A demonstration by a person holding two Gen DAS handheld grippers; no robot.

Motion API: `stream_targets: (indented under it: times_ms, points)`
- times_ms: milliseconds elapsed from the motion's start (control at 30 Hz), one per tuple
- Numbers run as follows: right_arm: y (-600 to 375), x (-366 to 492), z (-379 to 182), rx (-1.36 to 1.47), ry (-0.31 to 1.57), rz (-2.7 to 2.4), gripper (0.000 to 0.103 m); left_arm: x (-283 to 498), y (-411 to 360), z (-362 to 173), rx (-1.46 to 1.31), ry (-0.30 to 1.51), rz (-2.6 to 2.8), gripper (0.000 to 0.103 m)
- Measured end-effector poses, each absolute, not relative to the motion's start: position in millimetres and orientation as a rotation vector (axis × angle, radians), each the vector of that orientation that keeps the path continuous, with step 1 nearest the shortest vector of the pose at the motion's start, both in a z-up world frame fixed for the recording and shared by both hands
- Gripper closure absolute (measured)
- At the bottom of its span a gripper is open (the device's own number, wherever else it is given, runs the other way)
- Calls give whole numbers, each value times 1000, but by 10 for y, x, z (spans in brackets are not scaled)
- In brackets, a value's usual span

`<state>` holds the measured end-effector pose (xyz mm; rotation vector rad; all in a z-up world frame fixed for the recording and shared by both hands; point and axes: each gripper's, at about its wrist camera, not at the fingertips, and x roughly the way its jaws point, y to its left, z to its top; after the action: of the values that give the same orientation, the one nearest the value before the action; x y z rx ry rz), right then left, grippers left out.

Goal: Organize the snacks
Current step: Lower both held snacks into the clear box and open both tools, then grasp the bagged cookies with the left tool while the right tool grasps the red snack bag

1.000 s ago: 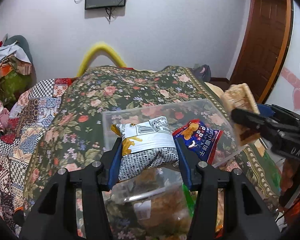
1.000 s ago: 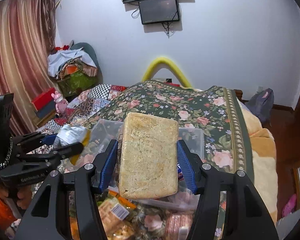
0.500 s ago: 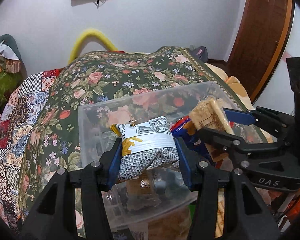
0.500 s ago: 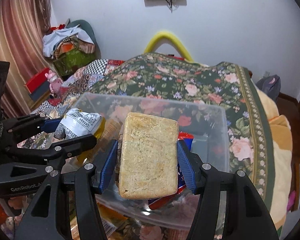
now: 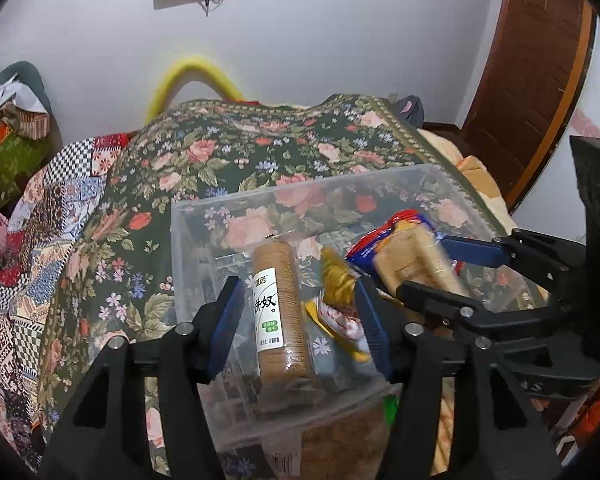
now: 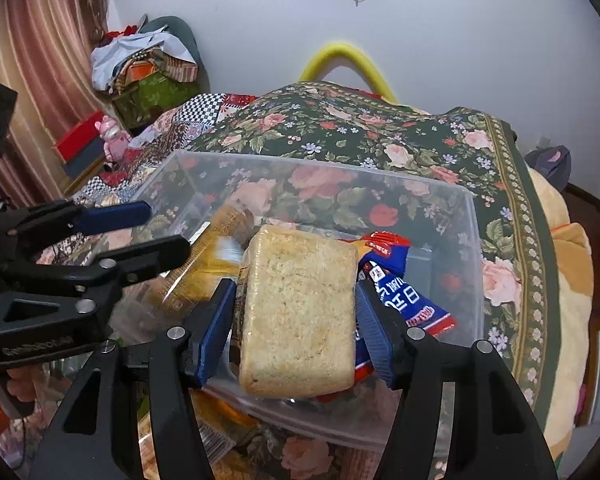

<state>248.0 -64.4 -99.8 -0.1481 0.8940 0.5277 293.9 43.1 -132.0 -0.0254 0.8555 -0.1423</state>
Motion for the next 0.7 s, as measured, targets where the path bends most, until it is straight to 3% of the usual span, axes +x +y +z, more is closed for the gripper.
stream_targets:
  times_ms: [433,700]
  points:
    - [-907,2067,-462,-99,789,514,40,2237,392,-762,-20,745,-164,37]
    - [-1020,1640,-419,-101,765,507,32,1803,333,-878,-15,779,-176,34]
